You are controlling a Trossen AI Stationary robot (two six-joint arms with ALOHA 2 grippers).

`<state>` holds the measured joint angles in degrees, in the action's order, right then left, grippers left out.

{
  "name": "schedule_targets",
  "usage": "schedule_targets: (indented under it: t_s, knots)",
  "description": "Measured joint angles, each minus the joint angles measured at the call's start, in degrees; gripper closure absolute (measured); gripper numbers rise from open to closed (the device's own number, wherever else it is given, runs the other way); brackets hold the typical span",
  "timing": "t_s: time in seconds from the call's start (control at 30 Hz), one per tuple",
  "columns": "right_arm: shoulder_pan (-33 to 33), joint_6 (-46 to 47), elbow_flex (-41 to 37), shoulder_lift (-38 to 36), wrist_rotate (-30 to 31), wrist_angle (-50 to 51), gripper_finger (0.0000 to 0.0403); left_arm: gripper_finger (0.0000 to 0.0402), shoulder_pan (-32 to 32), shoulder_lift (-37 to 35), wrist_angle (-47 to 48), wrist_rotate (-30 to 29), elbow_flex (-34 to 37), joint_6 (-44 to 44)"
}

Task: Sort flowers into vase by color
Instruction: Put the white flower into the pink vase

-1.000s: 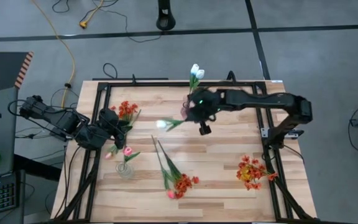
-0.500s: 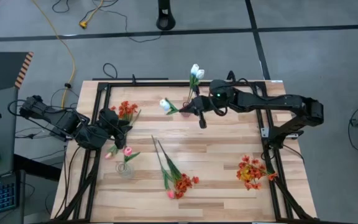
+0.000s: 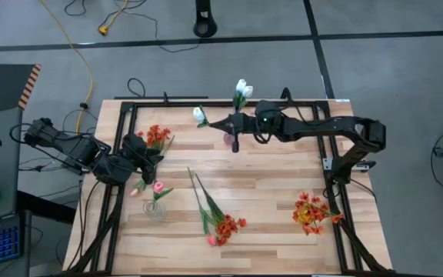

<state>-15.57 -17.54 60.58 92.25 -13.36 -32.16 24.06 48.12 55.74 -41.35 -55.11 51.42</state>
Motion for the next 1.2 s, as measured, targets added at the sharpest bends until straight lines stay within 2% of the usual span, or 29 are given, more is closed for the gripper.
schedule_targets:
  t_s: [0.1, 0.5, 0.6, 0.8, 0.93, 1.2]
  knots:
    - [0.0, -0.1, 0.0, 0.8, 0.0, -4.4, 0.0387, 0.0292, 0.0, 0.0, 0.0, 0.0, 0.0, 0.0]
    - [-1.6, -0.7, -0.2, -0.3, 0.0, -3.4, 0.0387, 0.0292, 0.0, 0.0, 0.0, 0.0, 0.0, 0.0]
    - [-2.4, -0.5, -3.2, -1.8, 0.0, -5.2, 0.0387, 0.0292, 0.0, 0.0, 0.0, 0.1, 0.0, 0.0]
    - [-4.3, 5.1, -15.3, -6.6, -0.1, -21.9, 0.0387, 0.0292, 0.0, 0.0, 0.0, 0.0, 0.0, 0.0]
    - [-4.9, 8.4, -20.3, -6.7, -0.2, -33.9, 0.0387, 0.0292, 0.0, 0.0, 0.0, 0.0, 0.0, 0.0]
    - [-3.7, 7.2, -21.1, -6.7, -0.2, -35.8, 0.0387, 0.0292, 0.0, 0.0, 0.0, 0.0, 0.0, 0.0]
